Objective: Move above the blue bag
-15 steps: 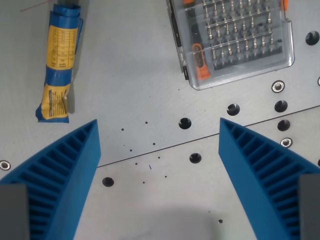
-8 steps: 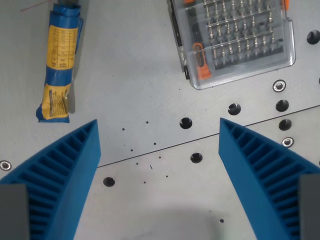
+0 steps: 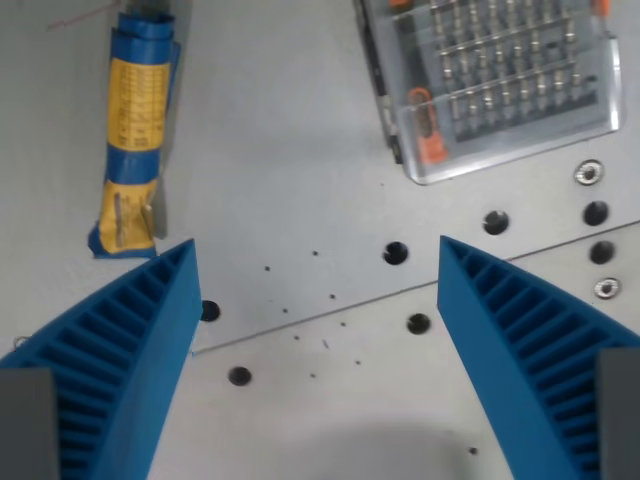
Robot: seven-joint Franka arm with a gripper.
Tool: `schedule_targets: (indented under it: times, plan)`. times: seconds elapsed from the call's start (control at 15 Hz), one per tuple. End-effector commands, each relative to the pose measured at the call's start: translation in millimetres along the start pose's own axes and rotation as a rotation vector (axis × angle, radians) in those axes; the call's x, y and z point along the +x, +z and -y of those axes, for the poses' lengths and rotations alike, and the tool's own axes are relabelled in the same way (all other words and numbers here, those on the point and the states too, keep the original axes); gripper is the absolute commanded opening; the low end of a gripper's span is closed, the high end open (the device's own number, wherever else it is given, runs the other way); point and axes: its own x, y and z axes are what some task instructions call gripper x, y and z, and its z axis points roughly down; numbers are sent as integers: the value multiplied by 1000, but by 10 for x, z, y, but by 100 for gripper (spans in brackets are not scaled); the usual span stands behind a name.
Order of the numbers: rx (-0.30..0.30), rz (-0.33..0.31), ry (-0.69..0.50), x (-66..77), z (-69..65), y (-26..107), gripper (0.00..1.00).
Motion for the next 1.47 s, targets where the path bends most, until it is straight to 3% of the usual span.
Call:
schedule_targets:
  times: [0.07,1.47]
  plan:
    - [4,-80,91,-34,93,120,100]
    - [14,-89,248,10,788,1081,100]
